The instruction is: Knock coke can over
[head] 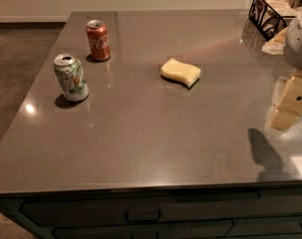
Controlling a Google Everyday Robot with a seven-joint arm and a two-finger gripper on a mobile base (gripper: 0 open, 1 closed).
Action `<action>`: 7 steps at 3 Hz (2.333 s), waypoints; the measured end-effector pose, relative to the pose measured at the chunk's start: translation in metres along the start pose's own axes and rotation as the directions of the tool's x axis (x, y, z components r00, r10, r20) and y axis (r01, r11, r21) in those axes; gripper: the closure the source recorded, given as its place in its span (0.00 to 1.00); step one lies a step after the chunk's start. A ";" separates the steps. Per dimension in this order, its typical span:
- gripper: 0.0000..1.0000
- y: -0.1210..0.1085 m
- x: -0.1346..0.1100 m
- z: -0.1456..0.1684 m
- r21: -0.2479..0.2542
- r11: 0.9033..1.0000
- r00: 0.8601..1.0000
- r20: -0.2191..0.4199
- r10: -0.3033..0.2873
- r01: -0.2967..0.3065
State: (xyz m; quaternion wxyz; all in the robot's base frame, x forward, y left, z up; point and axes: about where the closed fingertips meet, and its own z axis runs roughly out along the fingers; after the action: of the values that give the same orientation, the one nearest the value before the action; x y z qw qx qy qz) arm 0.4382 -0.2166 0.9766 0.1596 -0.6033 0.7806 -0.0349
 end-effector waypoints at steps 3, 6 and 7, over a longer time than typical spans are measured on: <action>0.00 -0.062 -0.052 0.044 -0.035 0.992 0.991 0.055 0.122 -0.120; 0.00 -0.142 -0.176 0.121 -0.008 0.960 0.914 0.305 0.267 -0.278; 0.00 -0.161 -0.224 0.143 -0.047 0.951 0.867 0.400 0.299 -0.306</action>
Offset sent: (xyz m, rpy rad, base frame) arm 0.0807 0.0287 -0.0152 0.1071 0.0915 -0.1279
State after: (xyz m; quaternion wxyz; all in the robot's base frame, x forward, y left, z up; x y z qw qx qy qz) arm 0.6794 -0.0269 0.9269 0.3255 -0.4662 0.8155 0.1080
